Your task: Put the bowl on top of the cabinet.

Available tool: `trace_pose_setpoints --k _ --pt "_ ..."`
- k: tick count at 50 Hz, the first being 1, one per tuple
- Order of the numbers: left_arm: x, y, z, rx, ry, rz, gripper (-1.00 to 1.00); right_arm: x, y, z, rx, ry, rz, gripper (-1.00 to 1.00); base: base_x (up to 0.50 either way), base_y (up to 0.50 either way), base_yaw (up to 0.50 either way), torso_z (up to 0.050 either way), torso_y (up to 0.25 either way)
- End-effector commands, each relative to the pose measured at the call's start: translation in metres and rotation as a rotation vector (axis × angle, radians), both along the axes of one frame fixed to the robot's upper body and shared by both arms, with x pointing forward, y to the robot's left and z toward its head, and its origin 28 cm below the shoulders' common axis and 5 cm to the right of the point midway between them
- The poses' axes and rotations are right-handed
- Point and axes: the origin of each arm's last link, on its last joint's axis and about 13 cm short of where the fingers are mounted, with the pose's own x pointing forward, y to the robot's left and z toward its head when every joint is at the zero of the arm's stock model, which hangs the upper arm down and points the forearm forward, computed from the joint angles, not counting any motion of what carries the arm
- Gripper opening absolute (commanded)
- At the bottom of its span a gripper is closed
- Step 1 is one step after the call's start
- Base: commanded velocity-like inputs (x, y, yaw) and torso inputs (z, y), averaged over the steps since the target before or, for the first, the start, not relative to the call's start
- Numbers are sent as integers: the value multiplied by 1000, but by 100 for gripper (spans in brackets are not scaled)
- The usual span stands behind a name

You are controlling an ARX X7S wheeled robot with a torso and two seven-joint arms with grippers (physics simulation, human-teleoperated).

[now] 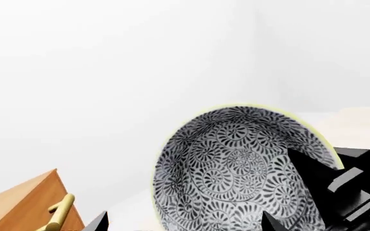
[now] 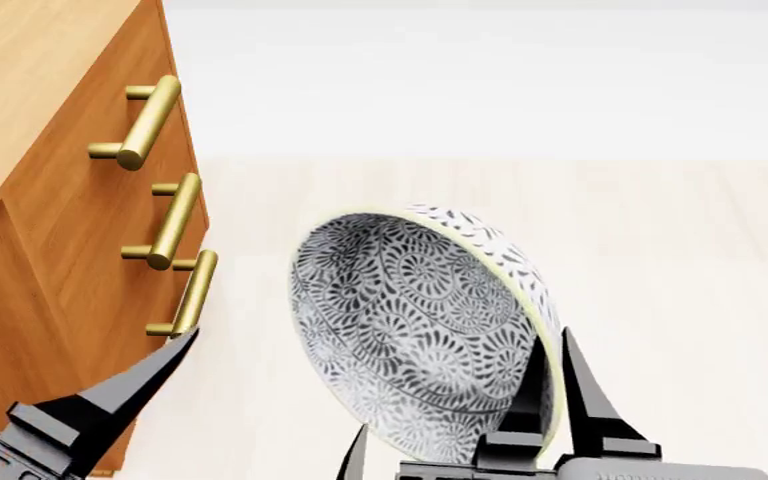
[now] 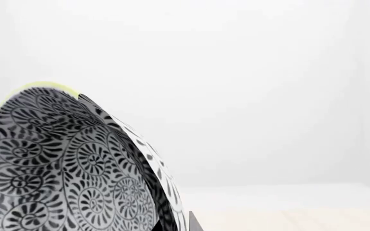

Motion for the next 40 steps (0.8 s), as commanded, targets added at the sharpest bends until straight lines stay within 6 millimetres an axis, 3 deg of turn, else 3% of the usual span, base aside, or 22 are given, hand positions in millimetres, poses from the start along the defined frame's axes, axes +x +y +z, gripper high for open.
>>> trace_pose_setpoints --k 1,13,25,40 --pt "8 4 5 6 17 11 100 -2 -5 0 -26 -30 6 -100 0 0 0 0 0" --pt "15 11 11 15 24 53 100 -9 -8 1 -38 -44 4 -100 0 0 0 0 1" --pt "24 5 16 -15 76 22 100 -22 -5 7 -58 -80 37 -100 0 0 0 0 0" --pt "47 8 9 -24 128 53 100 -28 -9 4 -71 -83 28 -100 0 0 0 0 1"
